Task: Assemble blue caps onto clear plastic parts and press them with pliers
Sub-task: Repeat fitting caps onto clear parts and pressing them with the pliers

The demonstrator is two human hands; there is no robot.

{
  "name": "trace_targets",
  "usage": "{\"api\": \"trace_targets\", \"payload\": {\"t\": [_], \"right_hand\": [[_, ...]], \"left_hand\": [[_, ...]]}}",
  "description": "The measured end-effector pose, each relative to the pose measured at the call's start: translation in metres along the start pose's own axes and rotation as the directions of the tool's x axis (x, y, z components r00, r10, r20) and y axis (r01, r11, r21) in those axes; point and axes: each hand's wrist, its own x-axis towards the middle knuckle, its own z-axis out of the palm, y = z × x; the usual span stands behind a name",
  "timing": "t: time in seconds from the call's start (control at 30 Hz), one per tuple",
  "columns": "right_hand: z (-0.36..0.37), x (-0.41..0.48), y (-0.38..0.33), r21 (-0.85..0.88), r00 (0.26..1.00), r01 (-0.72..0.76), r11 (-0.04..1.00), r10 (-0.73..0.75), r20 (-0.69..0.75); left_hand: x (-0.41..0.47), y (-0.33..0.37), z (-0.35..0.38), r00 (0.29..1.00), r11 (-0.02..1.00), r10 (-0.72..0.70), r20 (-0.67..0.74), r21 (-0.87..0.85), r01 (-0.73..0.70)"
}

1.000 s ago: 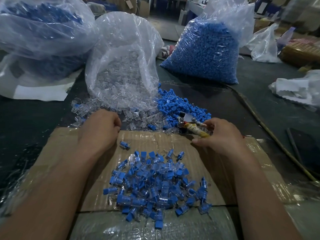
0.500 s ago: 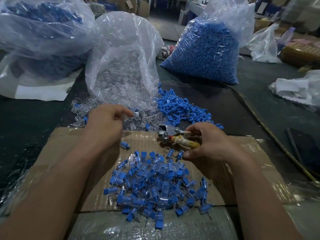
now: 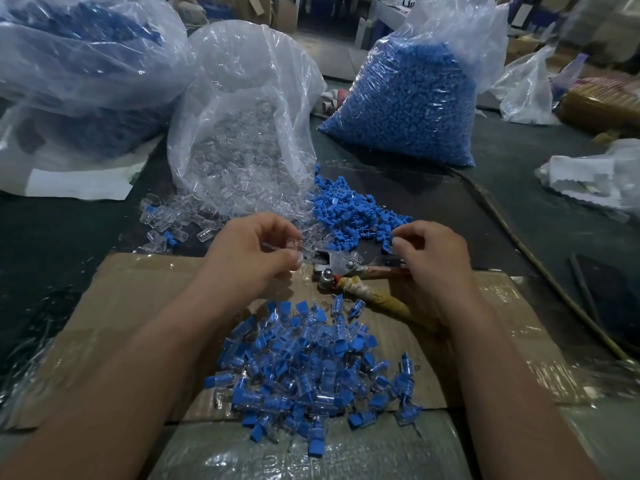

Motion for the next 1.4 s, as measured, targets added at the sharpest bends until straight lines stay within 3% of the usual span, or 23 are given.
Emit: {"api": "trace_targets", "payload": {"t": [0.1, 0.27, 0.53, 0.8, 0.9, 1.03, 1.17, 1.23, 1.33, 1.4], "right_hand": [[0.007, 0.009, 0.003, -0.128, 0.999, -0.03, 0.991, 0.025, -0.039], [0.016, 0.013, 0.003, -0.284, 0.995, 0.028, 0.958, 0.002, 0.104], [0.015, 0.012, 0.0, -0.207, 0.992, 0.005, 0.978, 0.021, 0.121], [0.016, 0.01, 0.002, -0.191, 0.996, 0.083, 0.978, -0.085, -0.003], [0.014, 0.007, -0.001, -0.111, 0.992, 0.101, 0.989, -0.108, -0.062], [0.009, -0.001, -0.01, 0.121, 0.992, 0.096, 0.988, -0.085, -0.093], [0.002, -0.014, -0.028, 0.421, 0.998, 0.05, 0.906, -0.057, 0.004], [0.001, -0.022, -0.037, 0.497, 0.993, 0.027, 0.867, -0.079, 0.083], [0.002, -0.033, -0.052, 0.604, 0.984, 0.023, 0.797, -0.124, 0.126], [0.002, -0.038, -0.059, 0.679, 0.983, 0.005, 0.734, -0.128, 0.131]], "left_hand": [[-0.003, 0.001, 0.003, 1.0, 0.998, 0.028, 0.011, -0.049, -0.028], [-0.001, 0.001, 0.005, 0.998, 0.998, 0.06, -0.015, -0.023, -0.061], [-0.003, 0.002, 0.007, 0.998, 0.997, 0.059, 0.012, -0.041, -0.059], [-0.002, -0.001, 0.007, 0.996, 0.996, 0.084, -0.021, -0.028, -0.085], [-0.002, 0.0, 0.007, 0.995, 0.994, 0.101, -0.01, -0.045, -0.102], [-0.004, 0.001, 0.009, 0.992, 0.992, 0.127, -0.024, -0.008, -0.127], [-0.005, -0.001, 0.011, 0.967, 0.966, 0.24, -0.086, 0.122, -0.229], [-0.006, -0.001, 0.013, 0.928, 0.921, 0.356, -0.113, 0.21, -0.328], [-0.007, -0.004, 0.013, 0.795, 0.744, 0.602, -0.079, 0.417, -0.522], [-0.006, -0.006, 0.014, 0.732, 0.651, 0.681, -0.039, 0.49, -0.58]]}}
